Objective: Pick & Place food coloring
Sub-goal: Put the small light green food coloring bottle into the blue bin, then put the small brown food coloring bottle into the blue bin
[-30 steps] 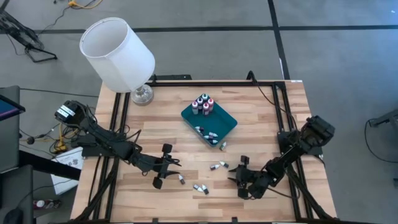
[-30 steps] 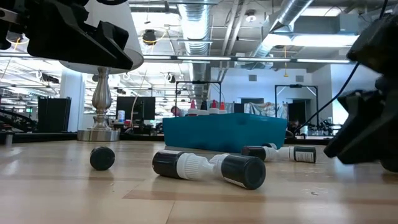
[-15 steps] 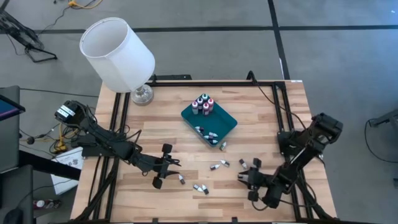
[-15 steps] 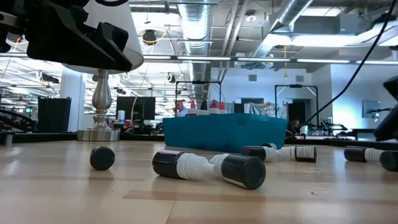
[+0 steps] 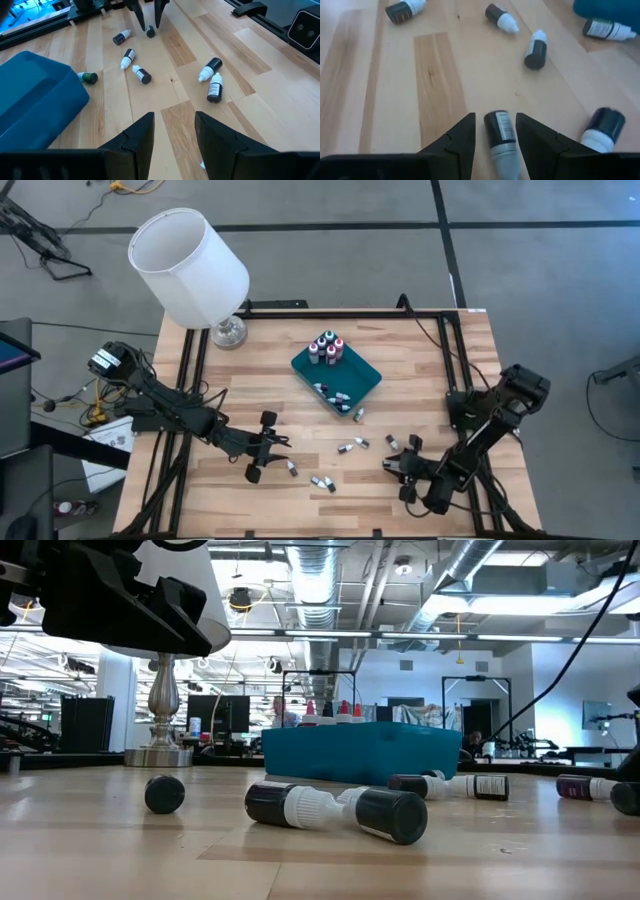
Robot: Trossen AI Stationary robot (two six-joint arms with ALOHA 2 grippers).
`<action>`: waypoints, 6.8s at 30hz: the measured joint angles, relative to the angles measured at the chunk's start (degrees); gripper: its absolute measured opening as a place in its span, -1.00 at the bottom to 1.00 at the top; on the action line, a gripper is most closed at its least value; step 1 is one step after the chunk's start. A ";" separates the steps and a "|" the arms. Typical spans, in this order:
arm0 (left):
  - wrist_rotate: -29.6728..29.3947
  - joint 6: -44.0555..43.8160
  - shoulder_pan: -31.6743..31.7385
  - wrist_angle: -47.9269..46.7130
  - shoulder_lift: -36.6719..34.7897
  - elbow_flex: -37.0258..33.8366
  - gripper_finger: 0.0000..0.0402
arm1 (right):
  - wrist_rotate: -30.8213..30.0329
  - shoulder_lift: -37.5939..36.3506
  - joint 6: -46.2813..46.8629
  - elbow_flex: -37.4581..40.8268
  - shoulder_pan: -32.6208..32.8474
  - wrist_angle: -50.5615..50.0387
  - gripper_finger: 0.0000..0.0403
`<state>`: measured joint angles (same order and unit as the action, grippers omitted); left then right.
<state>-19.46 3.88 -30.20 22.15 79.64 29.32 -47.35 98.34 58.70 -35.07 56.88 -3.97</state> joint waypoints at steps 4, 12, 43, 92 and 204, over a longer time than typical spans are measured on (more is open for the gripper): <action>-0.01 0.00 0.00 -0.22 0.00 0.00 -0.32 | 2.63 2.17 2.82 -0.05 -1.39 -0.75 -0.35; -0.01 -0.04 0.00 -0.22 0.00 0.00 -0.32 | 3.56 3.70 2.94 -0.20 -2.78 -0.69 -0.36; -0.01 -0.06 0.01 -0.26 0.00 0.00 -0.32 | 1.66 4.43 -10.39 -4.52 -3.93 -1.68 -0.63; -0.95 -1.15 0.26 -0.54 0.00 0.00 -0.32 | 16.17 -18.98 -59.92 -2.70 -48.48 3.75 -0.63; 20.25 -3.50 7.21 19.32 24.61 0.20 -0.32 | 36.76 -29.08 -72.21 -0.20 -44.48 15.17 -0.40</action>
<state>0.80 0.38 -22.98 41.47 104.25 29.52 -10.59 69.25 -13.52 -35.27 12.40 11.20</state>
